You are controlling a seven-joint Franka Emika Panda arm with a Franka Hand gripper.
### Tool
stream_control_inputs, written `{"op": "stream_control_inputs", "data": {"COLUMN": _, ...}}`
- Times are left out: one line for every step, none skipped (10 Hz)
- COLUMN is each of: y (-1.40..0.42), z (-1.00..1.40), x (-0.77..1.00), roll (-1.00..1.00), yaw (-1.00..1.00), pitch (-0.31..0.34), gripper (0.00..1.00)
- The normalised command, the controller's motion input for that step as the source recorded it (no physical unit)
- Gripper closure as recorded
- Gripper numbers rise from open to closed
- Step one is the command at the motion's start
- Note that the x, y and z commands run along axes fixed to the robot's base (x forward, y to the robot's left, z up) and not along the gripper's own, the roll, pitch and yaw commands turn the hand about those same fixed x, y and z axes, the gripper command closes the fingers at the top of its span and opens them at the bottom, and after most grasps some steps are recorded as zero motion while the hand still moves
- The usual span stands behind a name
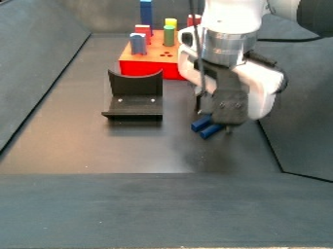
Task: Pick up the square-circle object. Move up. Place the square-circle object on the fixture. Regrasp the square-circle object. Rotate the square-circle object. Move to above the board. Insert the square-circle object.
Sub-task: Pick up the square-circle object.
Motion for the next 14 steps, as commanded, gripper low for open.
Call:
{"op": "stream_control_inputs", "data": {"y": -0.24, "z": -0.16, "x": -0.40, "roll": -0.18, "yaw": 0.38, "pitch": -0.459, "gripper": 0.00}}
{"op": "stream_control_inputs", "data": {"y": -0.01, "z": -0.33, "x": -0.17, "roll": -0.13, "yaw": 0.19, "pitch": -0.251, "gripper": 0.00}}
{"op": "stream_control_inputs", "data": {"y": 0.00, "z": -0.41, "x": -0.15, "roll": -0.16, "yaw": 0.05, "pitch": -0.251, "gripper": 0.00}}
{"op": "stream_control_inputs", "data": {"y": 0.05, "z": -0.11, "x": -0.01, "roll": -0.10, "yaw": 0.00, "pitch": -0.124, "gripper": 0.00}}
{"op": "stream_control_inputs", "data": {"y": 0.00, "z": -0.16, "x": 0.00, "roll": 0.00, "yaw": 0.00, "pitch": -0.127, "gripper": 0.00}}
{"op": "stream_control_inputs", "data": {"y": 0.00, "z": 0.00, "x": 0.00, "roll": 0.00, "yaw": 0.00, "pitch": 0.000, "gripper": 1.00}}
{"op": "stream_control_inputs", "data": {"y": 0.00, "z": 0.00, "x": 0.00, "roll": 0.00, "yaw": 0.00, "pitch": 0.000, "gripper": 1.00}}
{"op": "stream_control_inputs", "data": {"y": 0.00, "z": 0.00, "x": 0.00, "roll": 0.00, "yaw": 0.00, "pitch": 0.000, "gripper": 1.00}}
{"op": "stream_control_inputs", "data": {"y": 0.00, "z": 0.00, "x": 0.00, "roll": 0.00, "yaw": 0.00, "pitch": 0.000, "gripper": 1.00}}
{"op": "stream_control_inputs", "data": {"y": 0.00, "z": 0.00, "x": 0.00, "roll": 0.00, "yaw": 0.00, "pitch": 0.000, "gripper": 1.00}}
{"op": "stream_control_inputs", "data": {"y": 0.00, "z": 0.00, "x": 0.00, "roll": 0.00, "yaw": 0.00, "pitch": 0.000, "gripper": 1.00}}
{"op": "stream_control_inputs", "data": {"y": 0.00, "z": 0.00, "x": 0.00, "roll": 0.00, "yaw": 0.00, "pitch": 0.000, "gripper": 1.00}}
{"op": "stream_control_inputs", "data": {"y": 0.00, "z": 0.00, "x": 0.00, "roll": 0.00, "yaw": 0.00, "pitch": 0.000, "gripper": 1.00}}
{"op": "stream_control_inputs", "data": {"y": 0.00, "z": 0.00, "x": 0.00, "roll": 0.00, "yaw": 0.00, "pitch": 0.000, "gripper": 1.00}}
